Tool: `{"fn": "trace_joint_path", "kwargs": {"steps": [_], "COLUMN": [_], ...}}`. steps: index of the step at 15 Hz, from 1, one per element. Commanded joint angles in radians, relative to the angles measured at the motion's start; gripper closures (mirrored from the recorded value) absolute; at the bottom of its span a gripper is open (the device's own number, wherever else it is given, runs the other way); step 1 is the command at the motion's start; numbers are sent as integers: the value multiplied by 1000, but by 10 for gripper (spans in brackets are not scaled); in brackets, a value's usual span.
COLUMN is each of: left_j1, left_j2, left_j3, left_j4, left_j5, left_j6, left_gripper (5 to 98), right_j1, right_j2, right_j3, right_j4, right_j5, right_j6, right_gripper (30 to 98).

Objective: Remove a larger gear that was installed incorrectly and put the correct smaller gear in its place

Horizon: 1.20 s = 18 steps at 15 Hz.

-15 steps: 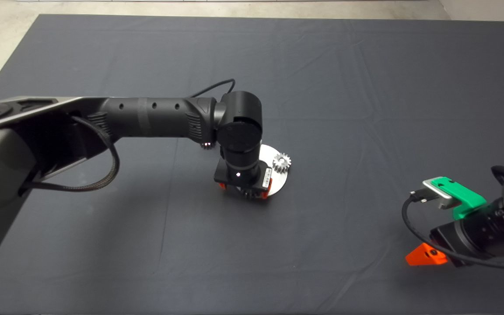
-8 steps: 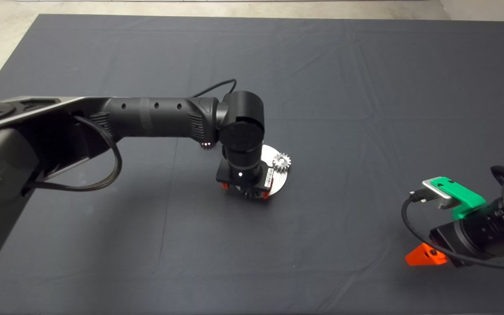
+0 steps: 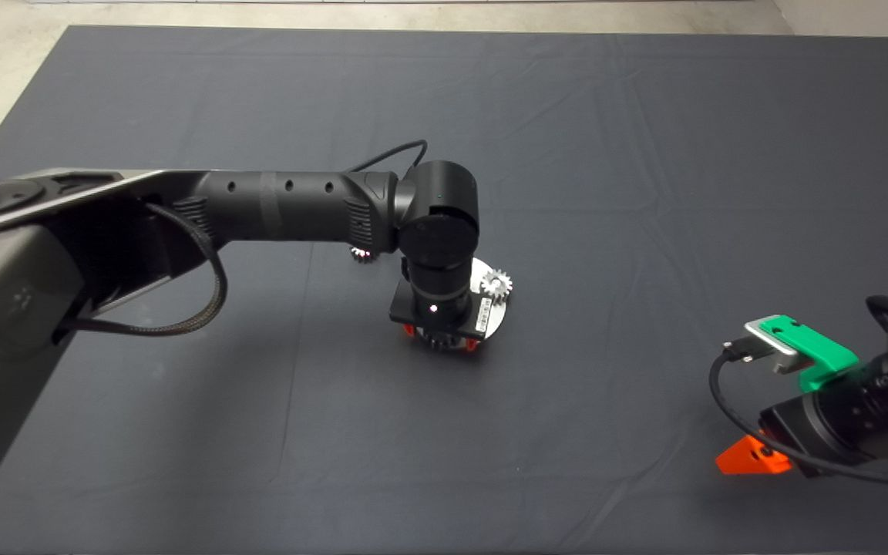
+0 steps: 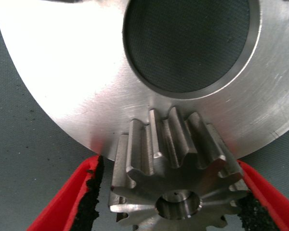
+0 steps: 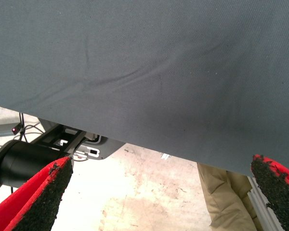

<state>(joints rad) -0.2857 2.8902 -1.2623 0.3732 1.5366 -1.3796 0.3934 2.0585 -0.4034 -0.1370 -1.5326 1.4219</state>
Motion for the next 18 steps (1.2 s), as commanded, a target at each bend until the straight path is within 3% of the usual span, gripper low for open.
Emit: {"fn": "trace_joint_path", "kwargs": {"steps": [1, 11, 18], "left_j1": [-18, -17, -17], "left_j2": [11, 11, 11], "left_j3": [-9, -79, -77], "left_j4": [-4, 27, 26], "left_j5": [36, 33, 35], "left_j6": [4, 24, 31], "left_gripper": [410, 485, 558], "right_j1": [15, 13, 10], "right_j2": [3, 7, 7], "right_j3": [13, 23, 25], "right_j4": [28, 30, 28], "right_j5": [-78, -77, -77], "right_j6": [5, 6, 8], "right_gripper": [308, 308, 308]}}
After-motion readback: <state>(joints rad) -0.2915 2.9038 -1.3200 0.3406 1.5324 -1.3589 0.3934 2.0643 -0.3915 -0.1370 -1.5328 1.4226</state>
